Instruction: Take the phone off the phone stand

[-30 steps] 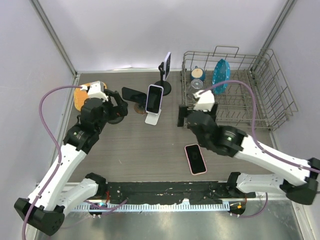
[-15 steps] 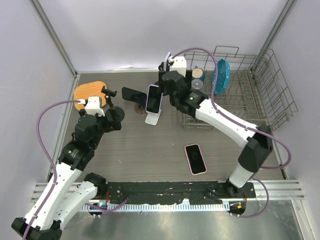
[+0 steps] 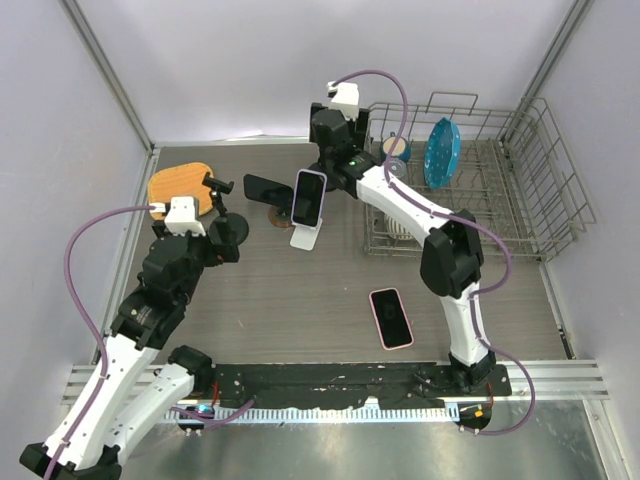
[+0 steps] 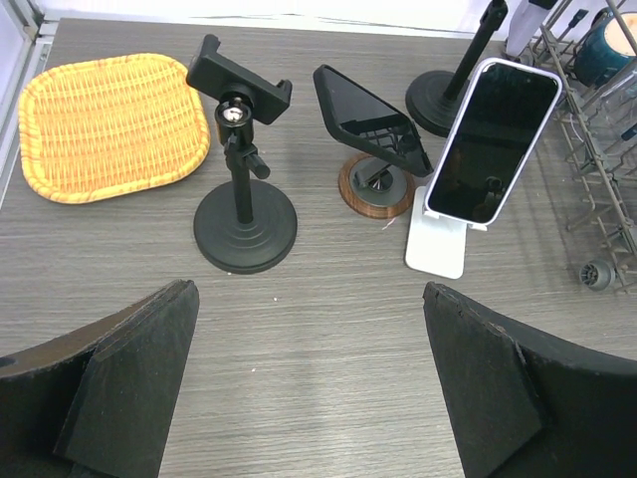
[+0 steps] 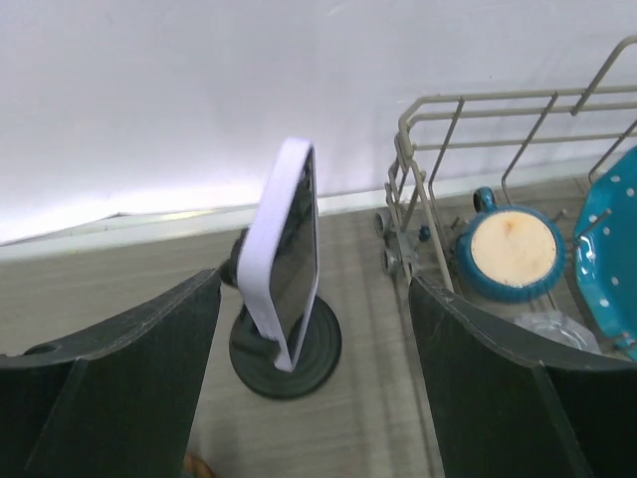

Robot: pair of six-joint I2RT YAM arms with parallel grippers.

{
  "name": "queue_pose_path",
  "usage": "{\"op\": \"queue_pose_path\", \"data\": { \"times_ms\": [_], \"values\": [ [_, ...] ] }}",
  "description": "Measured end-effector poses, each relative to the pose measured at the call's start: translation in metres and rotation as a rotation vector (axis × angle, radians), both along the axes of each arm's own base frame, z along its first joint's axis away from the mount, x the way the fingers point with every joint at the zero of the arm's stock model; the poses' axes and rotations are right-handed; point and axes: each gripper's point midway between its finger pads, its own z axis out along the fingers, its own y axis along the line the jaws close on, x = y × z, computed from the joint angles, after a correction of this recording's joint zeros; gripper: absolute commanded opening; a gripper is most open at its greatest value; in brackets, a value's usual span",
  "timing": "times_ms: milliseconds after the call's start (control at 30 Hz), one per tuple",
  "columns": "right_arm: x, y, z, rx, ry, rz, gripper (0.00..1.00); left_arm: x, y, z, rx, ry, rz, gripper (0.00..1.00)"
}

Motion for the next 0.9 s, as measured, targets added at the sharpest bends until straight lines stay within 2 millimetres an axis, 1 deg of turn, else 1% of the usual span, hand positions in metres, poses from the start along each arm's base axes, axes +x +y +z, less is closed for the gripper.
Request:
{"op": "queue_pose_path", "data": {
  "times_ms": [100, 200, 233, 267, 300, 333, 433, 500, 533, 600, 633, 700, 733, 800, 833, 900],
  "values": [
    [0.018, 0.005, 0.003, 0.006, -0.036, -0.023, 0.79, -0.001, -0.002, 0.0, 0.001, -0.001, -0.006, 1.0],
    [0.031, 0.008, 0.002, 0.003, -0.055, -0.042, 0.76, -0.001, -0.003, 0.0, 0.002, -0.001, -0.013, 1.0],
    [0.034, 0.009, 0.0, 0.001, -0.058, -0.047, 0.74, -0.001, -0.003, 0.0, 0.002, -0.002, -0.014, 1.0],
    [0.036, 0.01, -0.002, -0.001, -0.059, -0.05, 0.69, -0.001, -0.004, 0.001, 0.002, -0.003, -0.016, 1.0],
    [0.038, 0.01, -0.005, -0.006, -0.057, -0.055, 0.67, -0.002, -0.004, 0.001, 0.002, -0.004, -0.017, 1.0],
    [0.039, 0.009, -0.009, -0.014, -0.052, -0.059, 0.65, -0.002, -0.004, 0.001, 0.003, -0.005, -0.018, 1.0],
    [0.04, 0.008, -0.016, -0.035, -0.042, -0.069, 0.53, -0.002, -0.004, 0.002, 0.002, -0.007, -0.02, 1.0],
    [0.04, 0.007, -0.017, -0.042, -0.041, -0.074, 0.48, -0.003, -0.005, 0.002, 0.001, -0.009, -0.022, 1.0],
    [0.04, 0.007, -0.017, -0.043, -0.041, -0.077, 0.43, -0.003, -0.005, 0.002, 0.001, -0.01, -0.024, 1.0],
    [0.04, 0.005, -0.016, -0.047, -0.043, -0.082, 0.36, -0.003, -0.006, 0.003, 0.0, -0.012, -0.026, 1.0],
    [0.04, 0.005, -0.016, -0.05, -0.045, -0.083, 0.3, -0.004, -0.006, 0.003, 0.0, -0.013, -0.027, 1.0],
    [0.04, 0.004, -0.015, -0.059, -0.044, -0.083, 0.22, -0.004, -0.006, 0.003, -0.001, -0.014, -0.028, 1.0],
    [0.039, 0.004, -0.015, -0.06, -0.044, -0.083, 0.15, -0.004, -0.006, 0.003, -0.001, -0.014, -0.029, 1.0],
    [0.036, 0.002, -0.016, -0.061, -0.044, -0.081, 0.1, -0.004, -0.007, 0.003, -0.001, -0.014, -0.031, 1.0],
    [0.033, 0.001, -0.015, -0.063, -0.045, -0.082, 0.06, -0.004, -0.007, 0.002, 0.0, -0.014, -0.031, 1.0],
    [0.028, -0.003, -0.015, -0.068, -0.043, -0.082, 0.02, -0.004, -0.007, 0.002, -0.001, -0.014, -0.031, 1.0]
  ]
}}
